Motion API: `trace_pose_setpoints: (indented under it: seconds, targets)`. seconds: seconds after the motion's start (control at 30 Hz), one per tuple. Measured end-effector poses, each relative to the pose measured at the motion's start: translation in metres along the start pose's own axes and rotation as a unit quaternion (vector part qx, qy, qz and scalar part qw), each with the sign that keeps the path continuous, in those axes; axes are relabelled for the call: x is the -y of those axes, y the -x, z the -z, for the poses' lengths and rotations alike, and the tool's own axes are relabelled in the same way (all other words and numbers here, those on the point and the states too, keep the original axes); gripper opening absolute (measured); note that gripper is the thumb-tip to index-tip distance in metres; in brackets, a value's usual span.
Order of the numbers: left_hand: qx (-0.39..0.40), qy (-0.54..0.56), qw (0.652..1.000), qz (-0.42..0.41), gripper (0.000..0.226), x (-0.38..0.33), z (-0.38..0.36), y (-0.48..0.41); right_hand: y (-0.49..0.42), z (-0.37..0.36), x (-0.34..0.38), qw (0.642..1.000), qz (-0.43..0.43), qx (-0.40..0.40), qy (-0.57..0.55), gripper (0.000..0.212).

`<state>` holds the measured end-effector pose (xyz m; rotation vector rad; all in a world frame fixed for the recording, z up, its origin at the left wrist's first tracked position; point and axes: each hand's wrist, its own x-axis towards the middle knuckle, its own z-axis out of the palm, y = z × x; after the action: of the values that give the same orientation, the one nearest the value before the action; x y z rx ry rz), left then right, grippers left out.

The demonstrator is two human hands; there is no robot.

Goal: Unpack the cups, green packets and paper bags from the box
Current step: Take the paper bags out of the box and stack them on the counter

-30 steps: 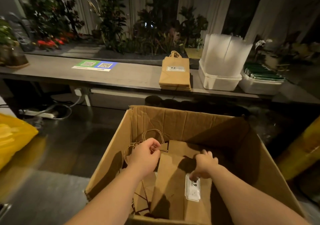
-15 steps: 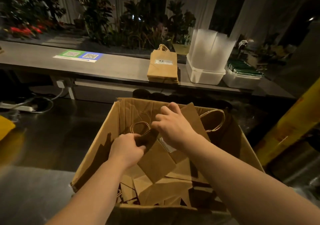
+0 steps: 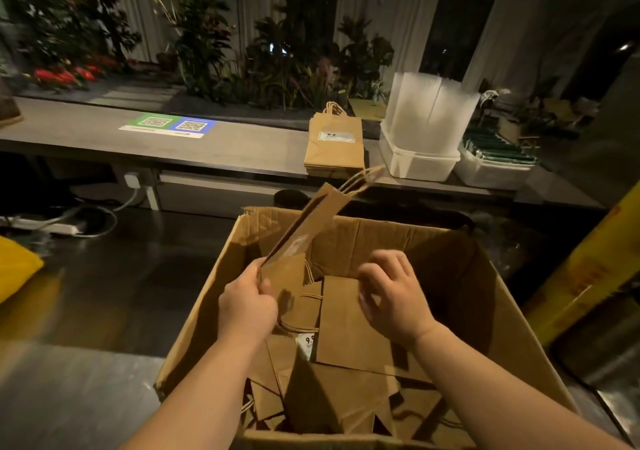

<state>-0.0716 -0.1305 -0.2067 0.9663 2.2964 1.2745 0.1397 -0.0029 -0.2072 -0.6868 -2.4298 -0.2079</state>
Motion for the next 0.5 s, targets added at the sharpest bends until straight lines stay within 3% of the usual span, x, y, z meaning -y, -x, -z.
trace_pose_setpoints:
  seconds: [0.07, 0.13, 0.17, 0.27, 0.33, 0.4, 0.5]
  targets:
    - [0.012, 0.01, 1.0, 0.02, 0.048, 0.001, -0.002, 0.0, 0.019, -0.011, -0.018, 0.962, -0.113, 0.244, 0.043, 0.045]
    - [0.02, 0.026, 0.999, 0.009, 0.049, 0.002, -0.004, 0.0, 0.035, -0.021, -0.029, 0.871, -0.196, 0.448, 0.042, 0.079]
    - [0.016, 0.034, 0.999, 0.006, 0.049, 0.001, -0.003, -0.001, 0.041, -0.024, -0.032, 0.83, -0.224, 0.509, 0.036, 0.094]
    - [-0.011, 0.059, 0.998, 0.027, 0.051, 0.001, -0.003, -0.003, 0.052, -0.035, -0.036, 0.757, -0.25, 0.602, 0.033, 0.113]
    - [-0.016, 0.07, 0.997, 0.031, 0.048, 0.0, -0.004, -0.003, 0.053, -0.044, -0.036, 0.743, -0.231, 0.625, 0.051, 0.116]
    - [-0.014, 0.081, 0.997, 0.016, 0.043, -0.002, -0.005, -0.001, 0.05, -0.045, -0.035, 0.75, -0.199, 0.627, 0.064, 0.104]
    - [-0.033, 0.098, 0.995, 0.005, 0.037, -0.004, -0.004, 0.0, 0.045, -0.042, -0.029, 0.784, -0.141, 0.599, 0.083, 0.057]
